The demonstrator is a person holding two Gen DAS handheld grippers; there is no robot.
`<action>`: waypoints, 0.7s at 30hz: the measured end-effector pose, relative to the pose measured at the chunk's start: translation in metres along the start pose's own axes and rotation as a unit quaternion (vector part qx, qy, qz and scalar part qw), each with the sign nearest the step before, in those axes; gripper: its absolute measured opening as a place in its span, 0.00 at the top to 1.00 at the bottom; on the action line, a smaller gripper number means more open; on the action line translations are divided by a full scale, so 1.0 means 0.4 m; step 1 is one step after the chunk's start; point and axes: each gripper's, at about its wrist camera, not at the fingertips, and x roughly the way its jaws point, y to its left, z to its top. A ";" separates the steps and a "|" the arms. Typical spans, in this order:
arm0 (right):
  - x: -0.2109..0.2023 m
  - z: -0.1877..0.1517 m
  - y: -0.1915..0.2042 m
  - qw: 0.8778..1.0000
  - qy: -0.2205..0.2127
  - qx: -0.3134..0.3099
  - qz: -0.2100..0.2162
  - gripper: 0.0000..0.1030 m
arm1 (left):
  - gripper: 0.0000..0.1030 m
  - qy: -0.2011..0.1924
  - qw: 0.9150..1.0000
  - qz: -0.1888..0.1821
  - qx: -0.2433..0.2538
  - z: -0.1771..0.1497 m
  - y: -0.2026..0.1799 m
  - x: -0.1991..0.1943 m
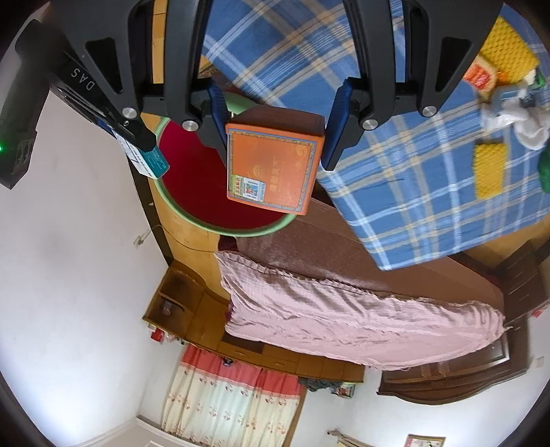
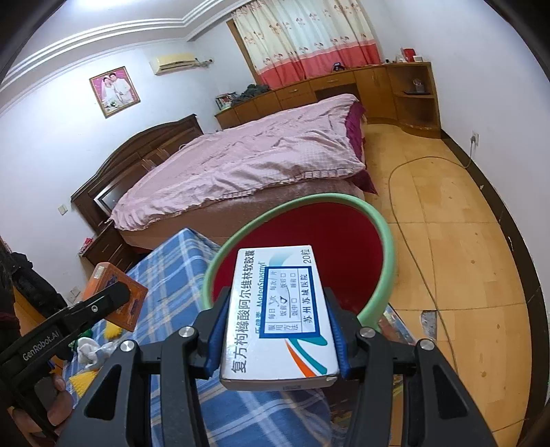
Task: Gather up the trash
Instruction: 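Carry the white medicine box and orange box over the red bucket, then open both tools to drop the two boxes into the bucket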
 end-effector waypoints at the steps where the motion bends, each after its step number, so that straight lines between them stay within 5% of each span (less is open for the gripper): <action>1: 0.006 0.002 -0.009 1.000 0.001 0.001 -0.003 0.49 | 0.51 0.003 1.000 -0.001 0.001 -0.001 -0.005 0.011; 21: 0.114 -0.003 -0.103 0.999 0.037 0.015 -0.024 0.49 | 0.51 0.060 0.998 -0.029 0.022 -0.023 -0.058 0.202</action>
